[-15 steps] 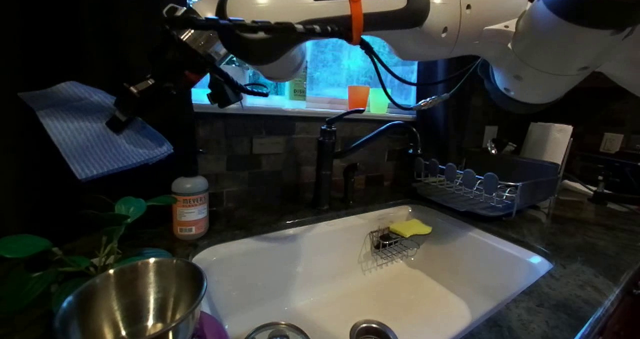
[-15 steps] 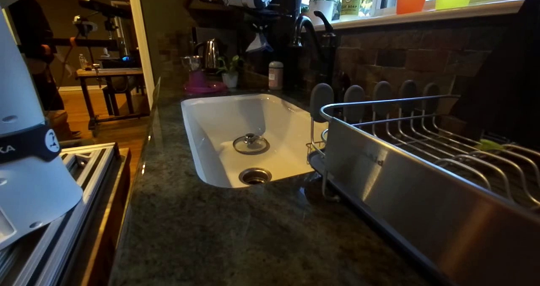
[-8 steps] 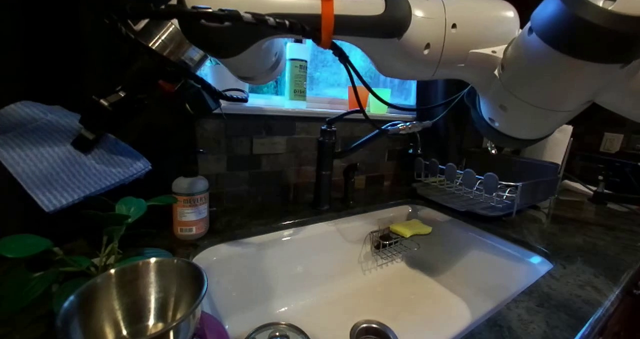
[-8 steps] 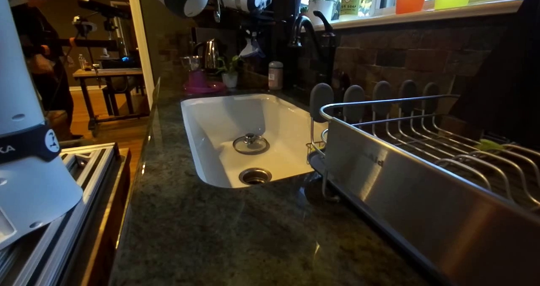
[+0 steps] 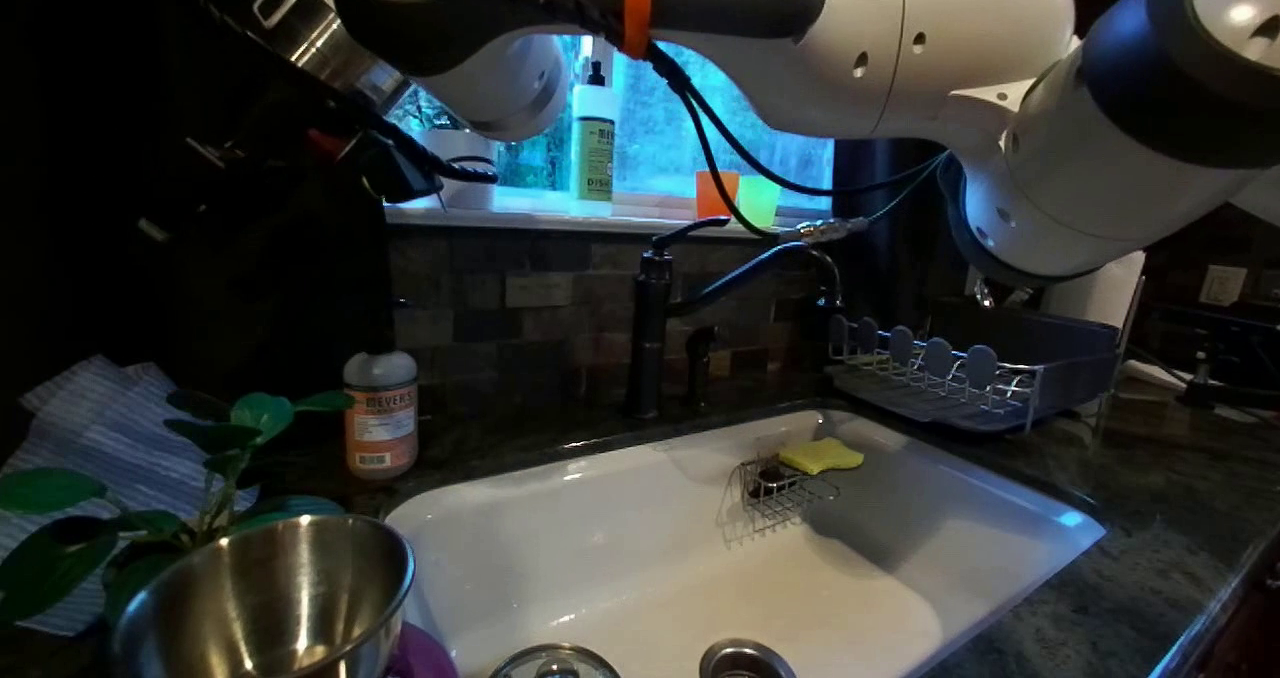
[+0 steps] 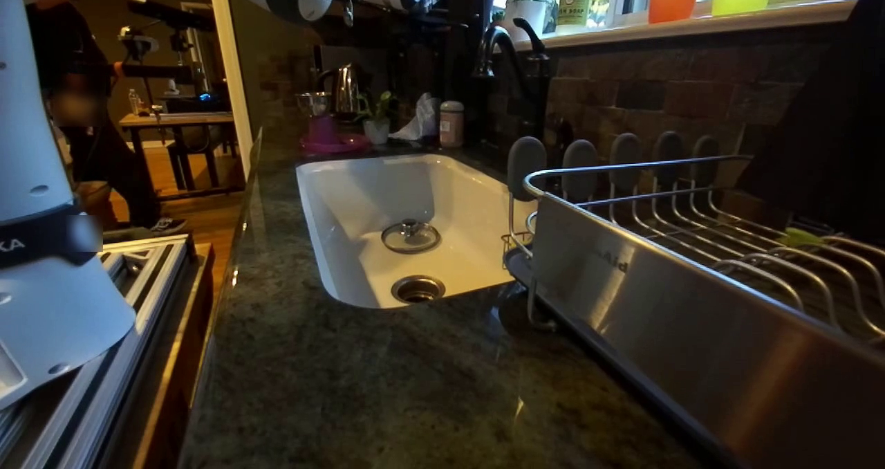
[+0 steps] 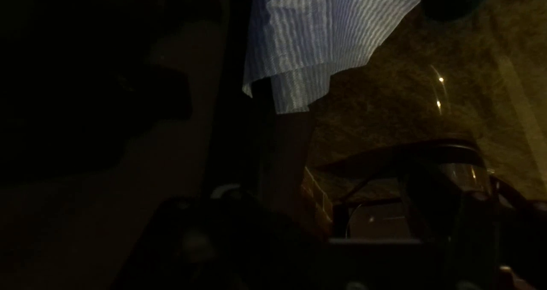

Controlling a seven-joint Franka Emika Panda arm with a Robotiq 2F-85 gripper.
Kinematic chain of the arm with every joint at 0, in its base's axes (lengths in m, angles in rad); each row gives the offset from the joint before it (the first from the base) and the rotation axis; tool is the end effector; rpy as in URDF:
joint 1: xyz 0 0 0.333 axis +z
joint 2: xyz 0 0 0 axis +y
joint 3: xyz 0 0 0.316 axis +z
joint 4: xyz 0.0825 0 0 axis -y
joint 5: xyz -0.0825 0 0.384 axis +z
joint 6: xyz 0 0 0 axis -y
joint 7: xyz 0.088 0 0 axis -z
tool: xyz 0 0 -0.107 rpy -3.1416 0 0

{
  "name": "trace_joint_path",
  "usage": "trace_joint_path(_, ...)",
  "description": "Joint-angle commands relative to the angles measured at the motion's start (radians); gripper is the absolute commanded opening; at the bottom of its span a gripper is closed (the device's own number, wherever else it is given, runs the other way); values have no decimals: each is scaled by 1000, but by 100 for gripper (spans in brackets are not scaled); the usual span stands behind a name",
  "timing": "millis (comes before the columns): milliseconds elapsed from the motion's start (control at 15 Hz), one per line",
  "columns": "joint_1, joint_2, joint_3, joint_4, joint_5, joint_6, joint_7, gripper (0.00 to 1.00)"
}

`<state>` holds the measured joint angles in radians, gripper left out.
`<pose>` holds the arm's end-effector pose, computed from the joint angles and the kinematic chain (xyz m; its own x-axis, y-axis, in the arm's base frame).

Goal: Use the blue object to wipe different sections of the counter

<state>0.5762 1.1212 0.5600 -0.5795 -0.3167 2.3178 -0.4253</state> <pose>0.6047 0.5858 0.4331 0.2289 0.7278 0.6464 0.9230 -0.3732 0.0934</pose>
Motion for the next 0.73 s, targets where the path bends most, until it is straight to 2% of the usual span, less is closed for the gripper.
trace_joint_path(0,29,-63,-62,-41,-39,8,187,100)
trace_joint_path(133,47,-103,-94,-72,-53,18,339,100)
trace_joint_path(200,70,-111,-145,-59,-25,15,405,100)
trace_joint_path(400,110,-155,-229,-89,-38,7,620,100)
trace_joint_path(533,153,-175,-317,-104,-50,45,761,100)
trace_joint_path(600,124,-130,-238,-40,-32,10,629,100)
trace_joint_path(667,132,-135,-253,-41,-33,12,648,100)
